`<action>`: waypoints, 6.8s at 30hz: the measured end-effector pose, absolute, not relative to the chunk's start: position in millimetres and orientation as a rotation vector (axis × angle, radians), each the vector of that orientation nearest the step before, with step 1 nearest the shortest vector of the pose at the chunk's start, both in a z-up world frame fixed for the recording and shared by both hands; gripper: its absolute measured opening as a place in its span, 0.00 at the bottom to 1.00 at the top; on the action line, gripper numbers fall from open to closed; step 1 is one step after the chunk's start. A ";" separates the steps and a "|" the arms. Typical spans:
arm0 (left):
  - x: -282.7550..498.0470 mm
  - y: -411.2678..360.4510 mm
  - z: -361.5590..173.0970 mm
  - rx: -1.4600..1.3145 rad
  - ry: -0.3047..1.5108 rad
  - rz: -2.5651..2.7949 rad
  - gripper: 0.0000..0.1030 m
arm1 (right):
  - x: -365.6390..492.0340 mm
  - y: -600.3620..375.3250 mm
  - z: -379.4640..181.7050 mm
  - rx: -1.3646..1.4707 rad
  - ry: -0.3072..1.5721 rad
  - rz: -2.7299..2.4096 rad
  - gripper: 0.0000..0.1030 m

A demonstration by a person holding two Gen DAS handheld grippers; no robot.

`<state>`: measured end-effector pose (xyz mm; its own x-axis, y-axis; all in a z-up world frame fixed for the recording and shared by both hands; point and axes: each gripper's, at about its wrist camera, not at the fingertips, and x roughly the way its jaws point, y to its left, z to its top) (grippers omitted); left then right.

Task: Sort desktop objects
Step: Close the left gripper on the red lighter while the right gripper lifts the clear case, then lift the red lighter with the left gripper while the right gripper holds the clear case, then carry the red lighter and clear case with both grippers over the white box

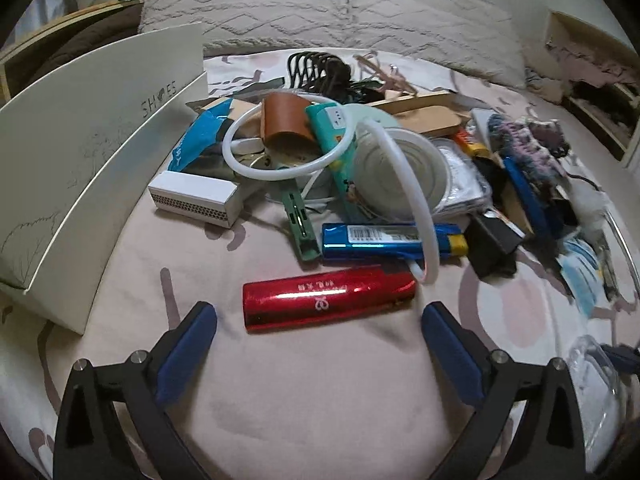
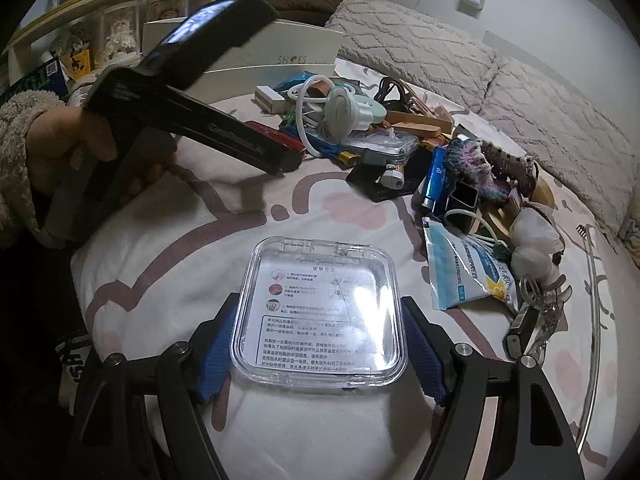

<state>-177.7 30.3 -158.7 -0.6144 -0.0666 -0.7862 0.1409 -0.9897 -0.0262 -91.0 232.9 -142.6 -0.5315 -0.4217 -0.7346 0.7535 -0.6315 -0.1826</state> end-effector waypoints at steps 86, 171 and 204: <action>-109.6 23.2 -147.5 1.230 0.041 -2.955 0.80 | -99.4 246.6 -135.6 0.900 0.528 -2.178 0.73; -198.1 -65.0 27.5 0.734 0.053 -3.148 0.80 | -223.4 173.2 33.5 0.833 0.086 -2.573 0.73; -157.8 -235.7 -0.2 0.655 0.288 -2.822 0.80 | -233.5 -3.8 25.5 0.829 0.164 -2.350 0.73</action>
